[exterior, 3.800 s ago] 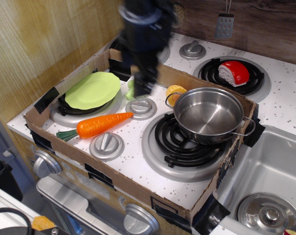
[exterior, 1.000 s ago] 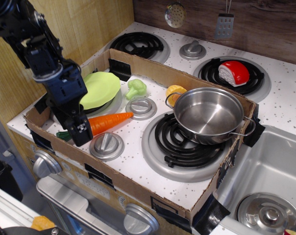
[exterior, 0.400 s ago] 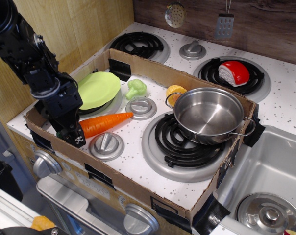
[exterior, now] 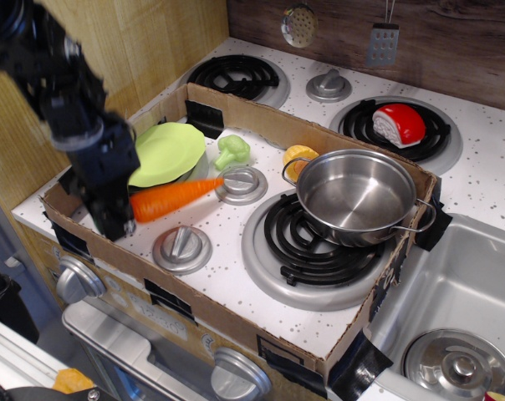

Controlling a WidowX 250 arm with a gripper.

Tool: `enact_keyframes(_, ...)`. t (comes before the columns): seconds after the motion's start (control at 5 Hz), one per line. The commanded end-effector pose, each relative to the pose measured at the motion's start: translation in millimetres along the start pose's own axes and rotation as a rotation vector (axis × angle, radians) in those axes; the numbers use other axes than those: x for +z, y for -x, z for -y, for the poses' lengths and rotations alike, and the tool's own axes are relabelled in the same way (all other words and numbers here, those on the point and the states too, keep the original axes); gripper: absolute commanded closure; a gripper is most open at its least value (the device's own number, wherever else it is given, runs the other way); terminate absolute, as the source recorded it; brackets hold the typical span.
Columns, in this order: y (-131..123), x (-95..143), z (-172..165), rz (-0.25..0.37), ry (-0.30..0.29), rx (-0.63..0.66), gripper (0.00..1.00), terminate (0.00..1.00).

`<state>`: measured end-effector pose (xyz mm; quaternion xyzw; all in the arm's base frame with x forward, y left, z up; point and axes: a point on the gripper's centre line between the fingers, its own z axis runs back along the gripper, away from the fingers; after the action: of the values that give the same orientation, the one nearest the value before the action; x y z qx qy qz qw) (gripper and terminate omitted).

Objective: Put carrot on plate

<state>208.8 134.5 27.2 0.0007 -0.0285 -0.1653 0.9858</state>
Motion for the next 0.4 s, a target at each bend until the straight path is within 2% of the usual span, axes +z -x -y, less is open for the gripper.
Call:
enact_keyframes(0.0, -11, 62, -18, 0.012, 0.0, -0.001, 1.0, 0.0)
enact_keyframes(0.2, -16, 60, -46, 0.034, 0.005, 0.011, 1.0, 0.0)
